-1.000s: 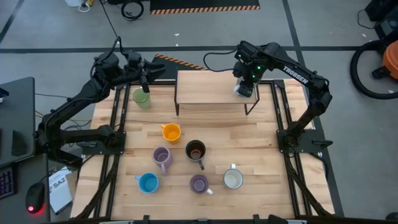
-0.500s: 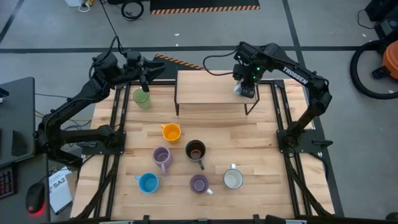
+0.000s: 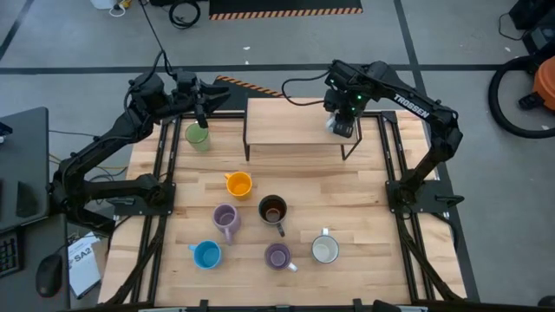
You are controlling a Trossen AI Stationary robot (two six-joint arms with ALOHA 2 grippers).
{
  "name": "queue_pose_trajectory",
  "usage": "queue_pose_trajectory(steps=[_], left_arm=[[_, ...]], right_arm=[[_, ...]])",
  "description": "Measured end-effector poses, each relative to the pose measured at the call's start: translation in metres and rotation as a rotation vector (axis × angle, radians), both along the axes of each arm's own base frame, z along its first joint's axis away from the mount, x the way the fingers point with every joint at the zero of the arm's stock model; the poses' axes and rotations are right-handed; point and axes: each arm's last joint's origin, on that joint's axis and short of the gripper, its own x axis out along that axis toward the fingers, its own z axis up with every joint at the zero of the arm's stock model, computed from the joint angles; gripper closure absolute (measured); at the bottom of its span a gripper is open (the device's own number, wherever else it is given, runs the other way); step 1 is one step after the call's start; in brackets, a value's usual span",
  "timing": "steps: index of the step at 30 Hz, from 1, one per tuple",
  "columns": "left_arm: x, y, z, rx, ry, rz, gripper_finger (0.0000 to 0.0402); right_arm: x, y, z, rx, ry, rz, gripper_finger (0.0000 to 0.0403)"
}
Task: Place coffee mugs
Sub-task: Put the blue and white mug on the shelf
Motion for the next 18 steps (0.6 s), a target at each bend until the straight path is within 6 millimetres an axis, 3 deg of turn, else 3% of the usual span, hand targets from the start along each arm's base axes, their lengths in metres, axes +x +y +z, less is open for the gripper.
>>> queue_pose_trajectory(steps=[7, 18], left_arm=[[0.0, 0.0, 0.0, -0.001, -0.001, 0.0, 0.0256], [-0.0008, 0.0018, 0.0022, -0.019, -0.032, 0.069, 0.0256]], right_arm=[[0.0005, -0.0003, 0.0003, 0.038, -0.033, -0.078, 0.0363], [0.0047, -0.0047, -0.0013, 0.073, -0.082, -0.253, 0.0356]])
